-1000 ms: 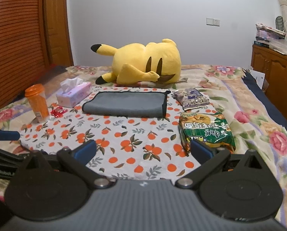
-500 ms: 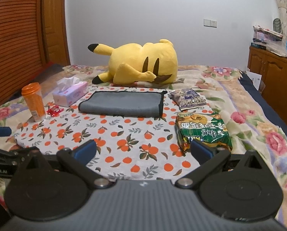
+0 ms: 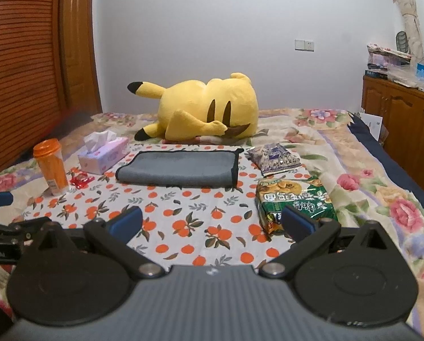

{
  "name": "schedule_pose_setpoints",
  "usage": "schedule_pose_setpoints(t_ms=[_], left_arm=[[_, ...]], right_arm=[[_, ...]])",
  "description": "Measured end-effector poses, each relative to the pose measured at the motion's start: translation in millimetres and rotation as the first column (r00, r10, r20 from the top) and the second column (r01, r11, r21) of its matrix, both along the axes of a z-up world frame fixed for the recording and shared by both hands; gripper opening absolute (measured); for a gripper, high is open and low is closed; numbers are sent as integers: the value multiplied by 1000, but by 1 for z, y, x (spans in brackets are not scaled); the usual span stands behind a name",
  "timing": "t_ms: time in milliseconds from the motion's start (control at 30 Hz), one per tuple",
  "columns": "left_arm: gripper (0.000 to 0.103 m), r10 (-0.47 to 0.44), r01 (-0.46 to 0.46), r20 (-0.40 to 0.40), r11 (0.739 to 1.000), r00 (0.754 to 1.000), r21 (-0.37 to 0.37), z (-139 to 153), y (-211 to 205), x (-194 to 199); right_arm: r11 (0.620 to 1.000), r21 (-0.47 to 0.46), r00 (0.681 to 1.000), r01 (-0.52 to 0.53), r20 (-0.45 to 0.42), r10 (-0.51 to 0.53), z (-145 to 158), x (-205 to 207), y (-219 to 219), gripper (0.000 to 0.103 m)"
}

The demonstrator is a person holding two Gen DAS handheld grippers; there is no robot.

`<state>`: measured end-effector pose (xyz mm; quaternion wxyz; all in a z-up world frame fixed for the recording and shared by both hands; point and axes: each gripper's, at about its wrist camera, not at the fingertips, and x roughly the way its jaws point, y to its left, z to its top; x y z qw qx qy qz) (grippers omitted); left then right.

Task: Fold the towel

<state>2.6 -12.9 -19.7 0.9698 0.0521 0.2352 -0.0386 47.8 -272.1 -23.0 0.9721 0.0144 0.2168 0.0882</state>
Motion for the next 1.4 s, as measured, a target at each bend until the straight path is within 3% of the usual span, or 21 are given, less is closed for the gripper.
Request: schedule_pose_setpoints(t_ms=[767, 1400], left_arm=[[103, 13, -10, 106, 999, 994, -36, 12, 7, -12], [103, 19, -15, 111, 999, 994, -37, 13, 9, -12]], right_arm=[[1000, 7, 996, 26, 90, -26, 5, -10, -5, 103], [1000, 9, 994, 29, 106, -30, 7, -11, -7, 103]])
